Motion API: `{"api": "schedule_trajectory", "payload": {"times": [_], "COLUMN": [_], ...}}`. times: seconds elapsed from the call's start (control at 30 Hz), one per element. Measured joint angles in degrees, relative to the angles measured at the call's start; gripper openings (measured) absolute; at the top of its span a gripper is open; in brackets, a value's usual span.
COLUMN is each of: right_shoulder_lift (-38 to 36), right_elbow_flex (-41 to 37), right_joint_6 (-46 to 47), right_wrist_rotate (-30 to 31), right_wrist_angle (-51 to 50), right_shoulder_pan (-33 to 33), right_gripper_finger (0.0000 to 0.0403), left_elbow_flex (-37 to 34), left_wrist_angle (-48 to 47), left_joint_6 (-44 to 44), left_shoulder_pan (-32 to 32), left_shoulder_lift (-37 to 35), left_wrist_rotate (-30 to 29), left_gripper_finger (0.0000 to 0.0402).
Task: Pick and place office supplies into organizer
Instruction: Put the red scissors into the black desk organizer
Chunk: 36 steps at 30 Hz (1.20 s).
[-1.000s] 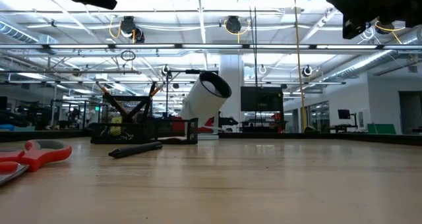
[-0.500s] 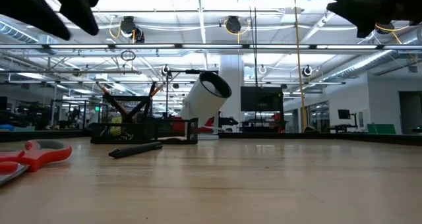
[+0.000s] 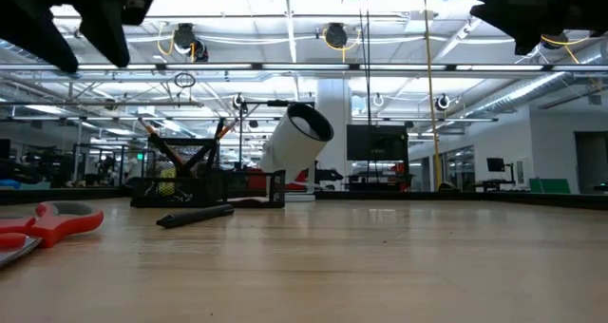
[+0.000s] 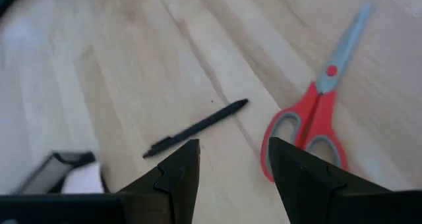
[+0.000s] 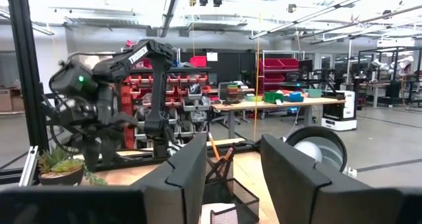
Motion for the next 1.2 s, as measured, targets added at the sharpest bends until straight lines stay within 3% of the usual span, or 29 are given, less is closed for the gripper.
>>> {"api": "schedule_trajectory", "payload": {"times": [0.33,0.53,0.8,1.2], "right_shoulder_lift": [0.16,0.28,0.26,0.26], "right_elbow_flex": [0.00,0.00,0.00,0.00], "right_joint_6": [0.02,0.03,0.03,0.04], "right_wrist_rotate": [-0.02,0.00,0.00,0.00], "right_wrist_angle": [0.03,-0.04,-0.03,0.01], "right_shoulder_pan": [0.00,0.00,0.00,0.00], "right_gripper_finger": [0.0136,0.0134,0.0135,0.0137], "left_elbow_flex": [-0.06,-0.02,-0.02,-0.02], "left_wrist_angle": [2.25,7.75,6.97,10.53], "left_joint_6": [-18.37,-12.69,-11.97,-13.03], "left_shoulder_pan": [-0.67,-3.21,-4.30,-0.51], "left_shoulder_lift": [10.19,12.21,11.40,11.40], "left_wrist_rotate": [-0.82,-0.12,-2.35,-2.20], "left_gripper_finger": [0.0186,0.0186,0.0186,0.0186]}}
